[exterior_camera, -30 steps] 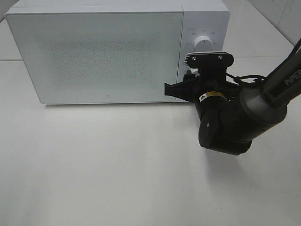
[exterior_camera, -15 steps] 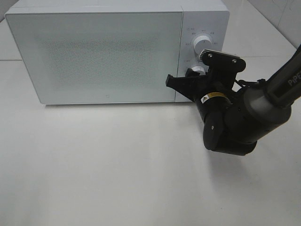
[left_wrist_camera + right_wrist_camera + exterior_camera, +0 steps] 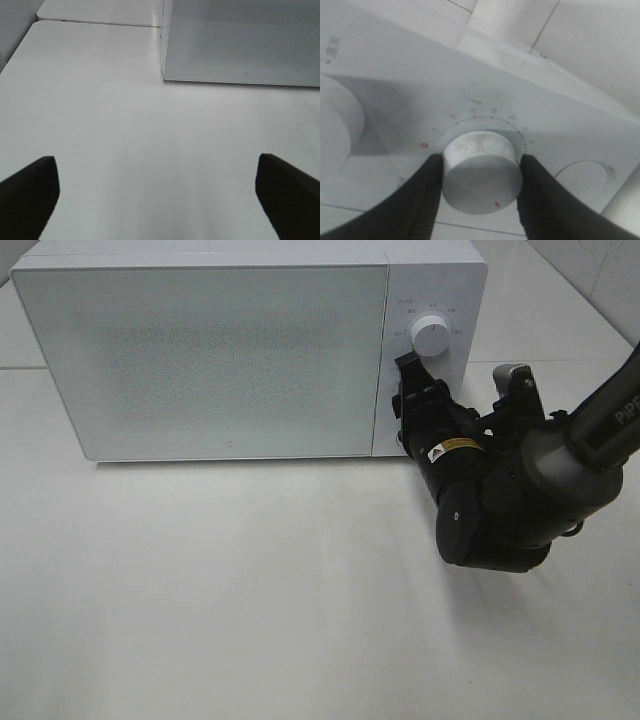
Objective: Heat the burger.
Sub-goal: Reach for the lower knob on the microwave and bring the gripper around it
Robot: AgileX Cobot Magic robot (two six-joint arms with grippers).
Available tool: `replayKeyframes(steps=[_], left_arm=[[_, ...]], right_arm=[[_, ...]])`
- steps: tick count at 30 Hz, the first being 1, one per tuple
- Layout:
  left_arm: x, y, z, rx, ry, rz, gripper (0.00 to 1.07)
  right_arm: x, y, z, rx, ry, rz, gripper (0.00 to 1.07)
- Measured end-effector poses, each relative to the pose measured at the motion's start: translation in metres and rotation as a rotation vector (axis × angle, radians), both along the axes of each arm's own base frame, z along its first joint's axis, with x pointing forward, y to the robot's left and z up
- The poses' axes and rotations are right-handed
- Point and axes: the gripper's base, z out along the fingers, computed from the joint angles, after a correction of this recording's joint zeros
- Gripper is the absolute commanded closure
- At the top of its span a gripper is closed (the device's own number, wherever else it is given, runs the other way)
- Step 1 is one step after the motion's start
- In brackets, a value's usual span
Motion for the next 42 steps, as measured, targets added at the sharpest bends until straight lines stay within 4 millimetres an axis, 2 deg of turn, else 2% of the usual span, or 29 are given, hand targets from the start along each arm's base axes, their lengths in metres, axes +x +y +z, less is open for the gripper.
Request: replayKeyframes(steps=[7, 12, 29, 34, 40, 42], left_arm=[[0.0000, 0.0000, 0.0000, 0.000, 0.000, 0.000, 0.07], [0.0000, 0.0000, 0.0000, 0.000, 0.000, 0.000, 0.07], [0.0000, 0.0000, 0.0000, 0.000, 0.000, 0.000, 0.07], [0.0000, 0.0000, 0.0000, 0.000, 0.000, 0.000, 0.07], [0.0000, 0.0000, 0.0000, 0.000, 0.000, 0.000, 0.07], [0.0000, 0.0000, 0.0000, 0.000, 0.000, 0.000, 0.07]], right_arm=[[0.0001, 0.0001, 0.0005, 0.303, 0.006, -0.058, 1.07], [0.0000, 0.0000, 0.0006, 0.412, 0.008, -0.081, 1.07], [-0.0002, -0.0001, 0.0006, 0.457, 0.009, -0.094, 1.07], [-0.0002, -0.0005, 0.0005, 0.453, 0.008, -0.097, 1.04], [-0.0005, -0.0008, 0.0004, 0.438, 0.007, -0.108, 0.94], [-0.0003, -0.0009, 0.0005, 0.437, 0.007, -0.110, 0.85]])
